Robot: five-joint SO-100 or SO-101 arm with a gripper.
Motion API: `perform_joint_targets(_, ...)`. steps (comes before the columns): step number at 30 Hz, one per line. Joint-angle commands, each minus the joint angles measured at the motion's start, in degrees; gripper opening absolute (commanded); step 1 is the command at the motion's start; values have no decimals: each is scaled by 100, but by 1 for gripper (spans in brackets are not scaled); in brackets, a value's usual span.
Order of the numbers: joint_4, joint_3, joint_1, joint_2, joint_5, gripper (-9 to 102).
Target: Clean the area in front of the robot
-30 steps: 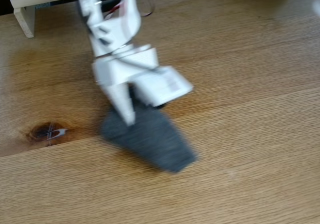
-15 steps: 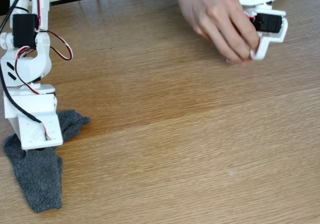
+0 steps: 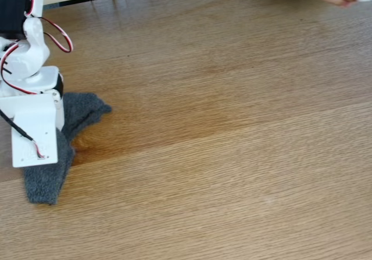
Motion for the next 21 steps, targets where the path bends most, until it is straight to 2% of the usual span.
perform_joint_targets(1, 88, -79, -633, 712, 202, 0)
perform_joint_targets(8, -1371, -79, -1248, 483, 211, 0)
perform_joint_targets(12, -2558, -88, -879, 123, -70, 0)
perform_joint_targets(15, -3331, -88, -325, -237, -721, 0)
perform_joint_targets(18, -3542, -88, 299, -431, -1389, 0)
perform_joint_targets(21, -2988, -88, 853, -334, -1670, 0)
